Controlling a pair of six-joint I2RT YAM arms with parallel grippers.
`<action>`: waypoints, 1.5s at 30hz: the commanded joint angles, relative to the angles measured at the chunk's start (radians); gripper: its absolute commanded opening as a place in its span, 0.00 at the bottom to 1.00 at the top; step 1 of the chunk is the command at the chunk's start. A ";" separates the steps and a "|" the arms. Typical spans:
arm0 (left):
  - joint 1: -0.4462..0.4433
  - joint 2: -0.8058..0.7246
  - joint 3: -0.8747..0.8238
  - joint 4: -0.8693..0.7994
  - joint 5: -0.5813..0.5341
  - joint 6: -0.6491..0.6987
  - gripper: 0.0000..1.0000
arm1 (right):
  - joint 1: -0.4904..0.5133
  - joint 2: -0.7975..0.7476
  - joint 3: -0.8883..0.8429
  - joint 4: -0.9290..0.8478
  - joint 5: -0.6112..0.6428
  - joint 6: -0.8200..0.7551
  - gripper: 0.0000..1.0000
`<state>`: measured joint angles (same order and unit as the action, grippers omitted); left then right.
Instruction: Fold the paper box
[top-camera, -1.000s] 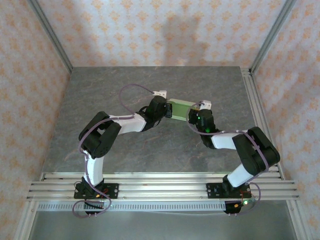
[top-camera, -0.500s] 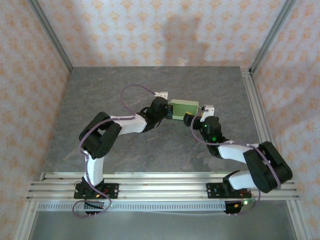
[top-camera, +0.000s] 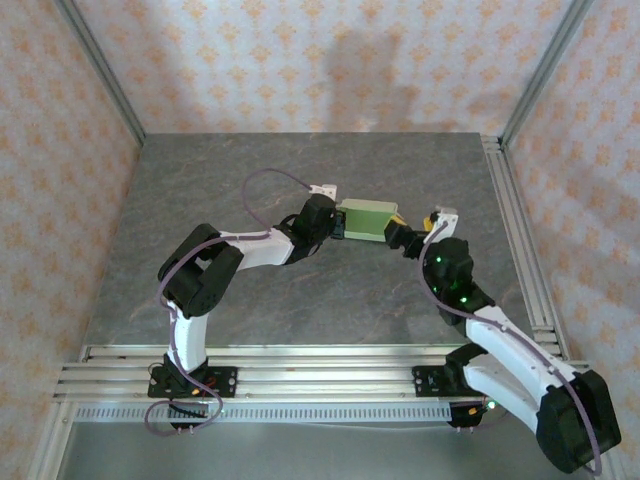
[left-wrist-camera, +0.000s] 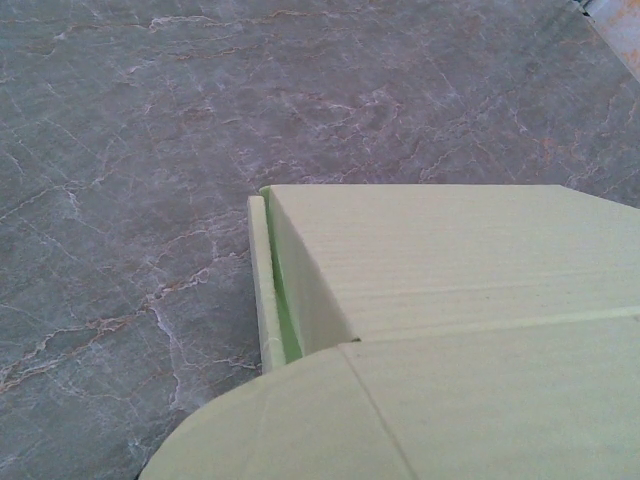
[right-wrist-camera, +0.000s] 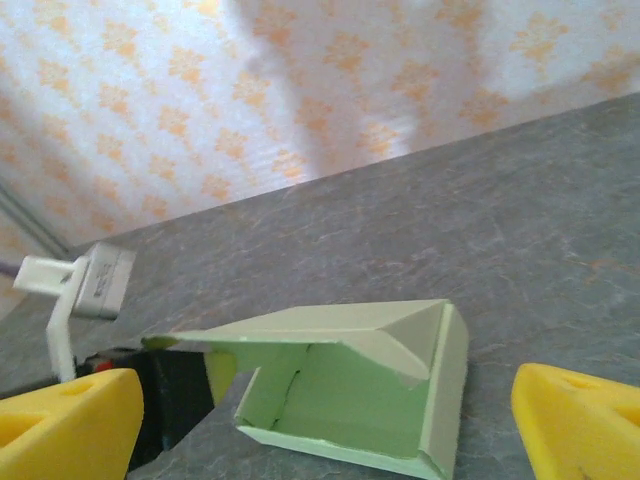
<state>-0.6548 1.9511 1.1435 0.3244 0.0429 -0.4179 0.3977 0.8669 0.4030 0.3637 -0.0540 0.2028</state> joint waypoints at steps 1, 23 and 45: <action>-0.009 -0.031 0.015 -0.028 -0.018 0.013 0.01 | -0.017 0.060 0.152 -0.178 0.063 0.065 0.94; -0.031 -0.108 -0.051 -0.002 0.005 0.017 0.34 | -0.109 0.699 0.589 -0.476 -0.045 0.177 0.92; 0.006 -0.493 -0.327 0.083 0.026 0.048 0.70 | -0.129 0.814 0.557 -0.398 -0.209 0.094 0.77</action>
<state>-0.6758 1.4574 0.7963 0.4091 0.0509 -0.3424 0.2775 1.6623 0.9611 -0.0509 -0.2241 0.3187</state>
